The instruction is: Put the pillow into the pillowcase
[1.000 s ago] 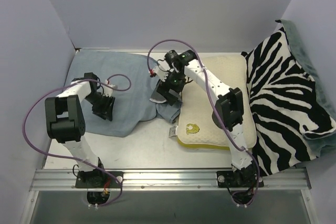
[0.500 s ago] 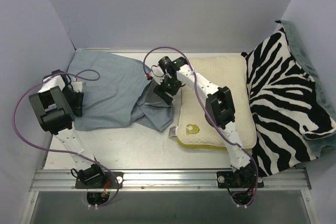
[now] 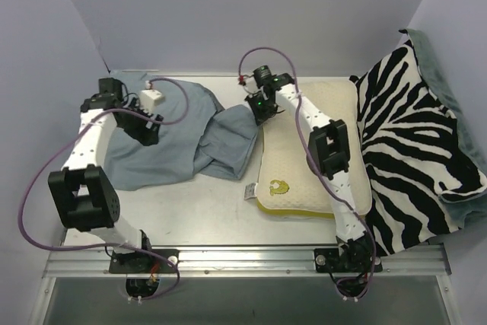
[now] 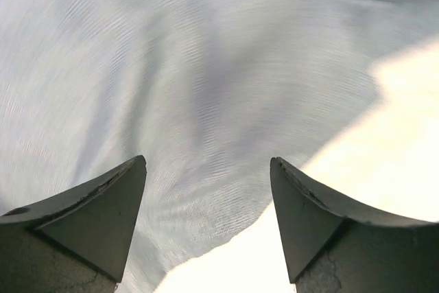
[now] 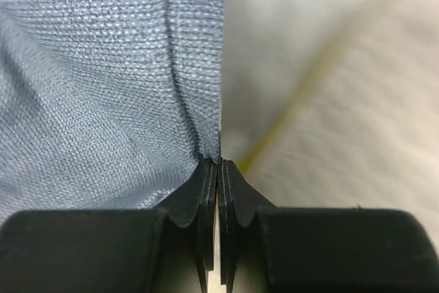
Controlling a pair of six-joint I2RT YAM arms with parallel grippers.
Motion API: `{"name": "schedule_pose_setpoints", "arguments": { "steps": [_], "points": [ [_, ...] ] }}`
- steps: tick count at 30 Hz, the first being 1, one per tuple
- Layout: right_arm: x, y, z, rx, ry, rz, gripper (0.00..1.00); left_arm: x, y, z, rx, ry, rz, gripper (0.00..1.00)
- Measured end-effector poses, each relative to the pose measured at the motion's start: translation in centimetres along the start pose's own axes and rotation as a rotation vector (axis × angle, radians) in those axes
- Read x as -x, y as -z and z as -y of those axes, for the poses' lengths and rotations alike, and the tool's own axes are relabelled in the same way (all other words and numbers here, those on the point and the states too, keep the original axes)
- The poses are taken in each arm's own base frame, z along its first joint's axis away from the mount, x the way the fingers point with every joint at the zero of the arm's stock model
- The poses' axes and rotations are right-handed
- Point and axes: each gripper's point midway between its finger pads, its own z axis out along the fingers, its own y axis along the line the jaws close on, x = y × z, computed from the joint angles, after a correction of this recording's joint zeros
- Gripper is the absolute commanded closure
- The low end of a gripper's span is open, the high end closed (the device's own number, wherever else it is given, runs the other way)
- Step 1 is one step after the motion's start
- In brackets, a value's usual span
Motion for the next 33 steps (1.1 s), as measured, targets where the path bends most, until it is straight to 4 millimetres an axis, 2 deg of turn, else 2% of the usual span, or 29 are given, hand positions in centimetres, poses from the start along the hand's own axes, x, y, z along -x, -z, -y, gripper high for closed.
{"name": "schedule_pose_setpoints", "arguments": {
  "steps": [1,3,5,7,10,11,14,15,17,18,20,22,24,25,26,27,28,29,30,32,33],
  "points": [
    [-0.2,0.3,1.3,-0.011,-0.056,0.008,1.0,1.3,0.3,2.9,-0.04,-0.091,0.033,0.18],
    [-0.9,1.3,3.6,-0.022,-0.149,0.014,1.0,2.3,0.2,8.3,-0.129,-0.238,0.058,0.17],
    [-1.1,2.4,4.8,-0.012,-0.227,0.029,1.0,1.2,-0.9,12.1,-0.219,-0.314,0.023,0.14],
    [-0.6,3.2,4.6,0.013,-0.258,0.052,1.0,-1.4,-2.9,13.3,-0.275,-0.299,-0.064,0.14],
    [0.5,4.5,2.4,0.101,-0.272,0.087,1.0,-6.8,-6.0,12.3,-0.293,-0.234,-0.251,0.18],
    [0.8,5.1,1.7,0.138,-0.28,0.099,1.0,-8.3,-6.6,11.7,-0.287,-0.223,-0.299,0.31],
    [2.2,8.1,-0.8,0.251,-0.305,0.153,1.0,-11.2,-7.5,9.6,-0.269,-0.194,-0.393,0.56],
    [2.8,9.4,-1.2,0.274,-0.316,0.181,1.0,-11.4,-7.4,8.6,-0.263,-0.178,-0.392,0.68],
    [4.3,12.2,-1.3,0.295,-0.337,0.253,1.0,-11.8,-7.3,6.0,-0.235,-0.141,-0.391,0.78],
    [5.1,13.5,-1.0,0.291,-0.343,0.295,1.0,-12.0,-7.2,4.4,-0.219,-0.117,-0.389,0.88],
    [6.8,15.8,0.2,0.248,-0.353,0.383,1.0,-12.1,-7.0,1.2,-0.187,-0.072,-0.376,0.96],
    [8.6,16.6,2.0,0.185,-0.363,0.457,1.0,-11.6,-6.7,-2.3,-0.146,-0.041,-0.349,0.96],
    [10.5,15.9,3.9,0.128,-0.377,0.506,1.0,-10.4,-6.3,-4.8,-0.115,-0.041,-0.316,0.82],
    [11.4,14.9,4.8,0.106,-0.378,0.528,1.0,-9.7,-6.2,-5.6,-0.104,-0.049,-0.296,0.68],
    [11.9,13.4,5.6,0.086,-0.38,0.534,1.0,-8.9,-5.9,-6.1,-0.097,-0.062,-0.278,0.62],
    [12.0,11.5,6.2,0.071,-0.381,0.523,1.0,-8.3,-5.7,-6.3,-0.097,-0.071,-0.261,0.59],
    [11.4,9.4,6.6,0.057,-0.384,0.493,1.0,-7.6,-5.4,-6.2,-0.103,-0.077,-0.245,0.54],
    [10.4,7.2,6.9,0.048,-0.383,0.452,0.99,-7.1,-5.2,-6.0,-0.109,-0.085,-0.229,0.54],
    [9.1,5.1,6.9,0.045,-0.379,0.403,0.69,-6.6,-5.0,-5.7,-0.118,-0.091,-0.216,0.53],
    [5.2,1.1,6.0,0.04,-0.362,0.269,0.39,-6.1,-4.5,-4.9,-0.132,-0.113,-0.211,0.53],
    [3.5,-0.1,5.2,0.038,-0.34,0.21,0.36,-5.9,-4.3,-4.6,-0.136,-0.122,-0.211,0.53]
  ]
}}
